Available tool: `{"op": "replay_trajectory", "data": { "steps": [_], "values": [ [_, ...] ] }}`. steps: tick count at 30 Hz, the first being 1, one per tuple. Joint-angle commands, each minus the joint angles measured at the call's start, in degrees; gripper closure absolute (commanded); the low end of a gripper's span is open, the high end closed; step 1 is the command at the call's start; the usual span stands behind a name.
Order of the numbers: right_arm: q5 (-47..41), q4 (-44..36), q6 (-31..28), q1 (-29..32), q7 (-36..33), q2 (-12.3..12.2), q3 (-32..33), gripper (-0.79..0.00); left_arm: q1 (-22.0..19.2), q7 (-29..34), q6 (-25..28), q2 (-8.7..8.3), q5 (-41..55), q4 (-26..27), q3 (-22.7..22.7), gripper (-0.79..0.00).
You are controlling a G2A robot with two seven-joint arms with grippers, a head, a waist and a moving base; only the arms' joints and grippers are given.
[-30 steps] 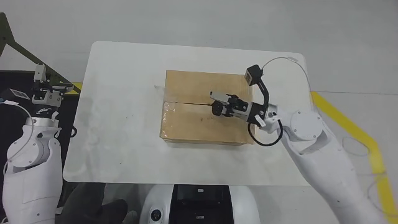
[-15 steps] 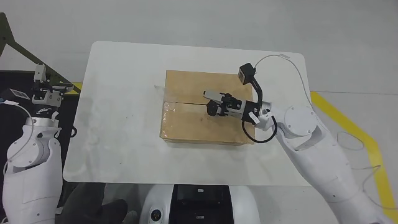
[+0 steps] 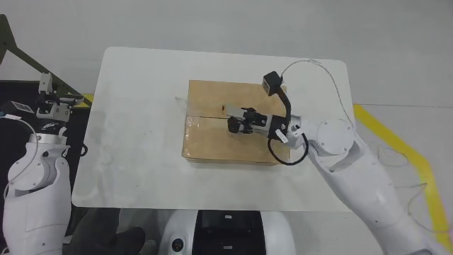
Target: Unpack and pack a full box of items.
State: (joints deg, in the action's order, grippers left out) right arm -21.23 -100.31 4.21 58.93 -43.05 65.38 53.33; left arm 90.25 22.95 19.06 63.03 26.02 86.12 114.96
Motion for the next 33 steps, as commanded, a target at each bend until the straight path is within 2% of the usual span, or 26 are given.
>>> {"op": "replay_trajectory", "data": {
  "steps": [1,10,17,21,27,33],
  "values": [
    [-1.0,1.6,0.1,-3.3,-0.1,1.1,-3.2,-0.785,0.0,0.0,0.0,0.0,0.0,0.0,0.0,-0.785],
    [-4.9,11.2,-1.9,-15.0,3.6,6.6,-13.6,-0.785,0.0,0.0,0.0,0.0,0.0,0.0,0.0,-0.785],
    [-6.2,17.5,-2.8,-19.7,6.4,10.2,-18.2,-0.785,0.0,0.0,0.0,0.0,0.0,0.0,0.0,-0.785],
    [-5.2,19.5,-1.0,-21.5,7.4,11.8,-20.1,-0.785,0.0,0.0,0.0,0.0,0.0,0.0,0.0,-0.785],
    [-4.0,21.0,2.4,-22.4,8.2,13.1,-20.9,-0.785,0.0,0.0,0.0,0.0,0.0,0.0,0.0,-0.785],
    [-1.2,18.0,7.1,-20.0,8.2,12.4,-19.1,-0.785,0.0,0.0,0.0,0.0,0.0,0.0,0.0,-0.785]
  ]
}}
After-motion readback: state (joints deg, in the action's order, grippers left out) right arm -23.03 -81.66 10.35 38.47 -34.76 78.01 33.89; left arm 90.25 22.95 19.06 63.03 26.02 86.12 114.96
